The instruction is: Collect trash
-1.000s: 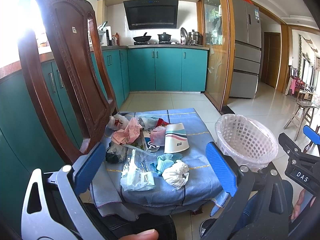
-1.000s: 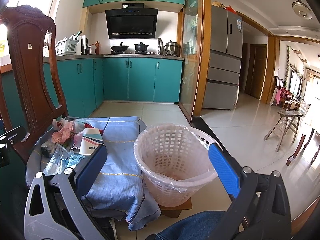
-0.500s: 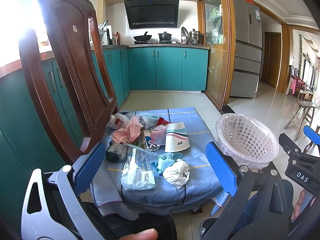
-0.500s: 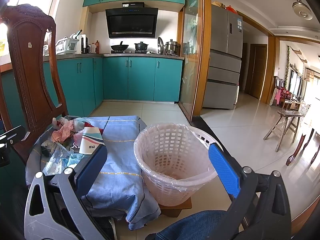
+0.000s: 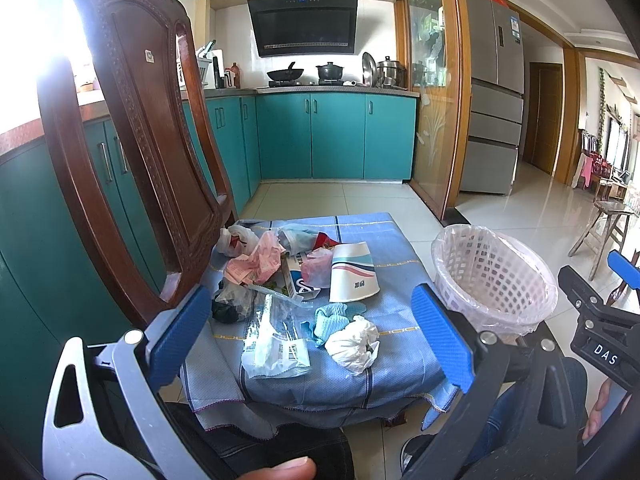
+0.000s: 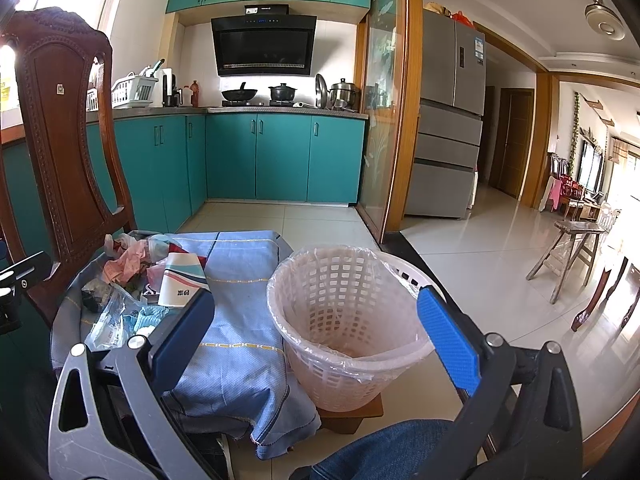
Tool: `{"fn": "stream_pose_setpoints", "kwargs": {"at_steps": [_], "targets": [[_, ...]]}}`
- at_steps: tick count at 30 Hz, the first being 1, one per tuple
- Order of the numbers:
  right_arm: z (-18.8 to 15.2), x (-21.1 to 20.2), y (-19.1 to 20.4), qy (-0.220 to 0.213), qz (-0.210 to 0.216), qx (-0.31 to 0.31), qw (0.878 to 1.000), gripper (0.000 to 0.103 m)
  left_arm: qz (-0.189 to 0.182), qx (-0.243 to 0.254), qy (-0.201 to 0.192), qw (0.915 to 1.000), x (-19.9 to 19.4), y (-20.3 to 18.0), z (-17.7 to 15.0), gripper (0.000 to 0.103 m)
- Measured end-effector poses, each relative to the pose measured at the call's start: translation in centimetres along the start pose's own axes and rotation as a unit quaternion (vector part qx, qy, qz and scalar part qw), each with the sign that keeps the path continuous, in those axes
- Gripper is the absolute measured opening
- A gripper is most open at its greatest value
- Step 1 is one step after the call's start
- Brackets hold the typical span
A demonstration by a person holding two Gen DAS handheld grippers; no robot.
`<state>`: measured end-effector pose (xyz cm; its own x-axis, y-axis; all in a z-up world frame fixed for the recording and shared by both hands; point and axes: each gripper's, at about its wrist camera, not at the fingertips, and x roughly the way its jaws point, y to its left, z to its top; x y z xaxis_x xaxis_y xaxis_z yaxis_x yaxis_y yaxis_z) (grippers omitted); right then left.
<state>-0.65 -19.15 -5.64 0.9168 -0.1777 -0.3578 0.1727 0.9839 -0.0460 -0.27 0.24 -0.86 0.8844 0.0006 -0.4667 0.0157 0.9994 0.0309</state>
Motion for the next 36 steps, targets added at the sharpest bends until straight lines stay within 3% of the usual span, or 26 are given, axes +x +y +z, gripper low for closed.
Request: {"fn": "stream_pose_setpoints", "kwargs": {"at_steps": [36], "targets": [[-0.04,0.03,0.02,0.001,0.0,-0.001,1.0,0.1,-0.001,0.001,0.003,1.0,-0.06,0.06,-0.66,0.1]]}}
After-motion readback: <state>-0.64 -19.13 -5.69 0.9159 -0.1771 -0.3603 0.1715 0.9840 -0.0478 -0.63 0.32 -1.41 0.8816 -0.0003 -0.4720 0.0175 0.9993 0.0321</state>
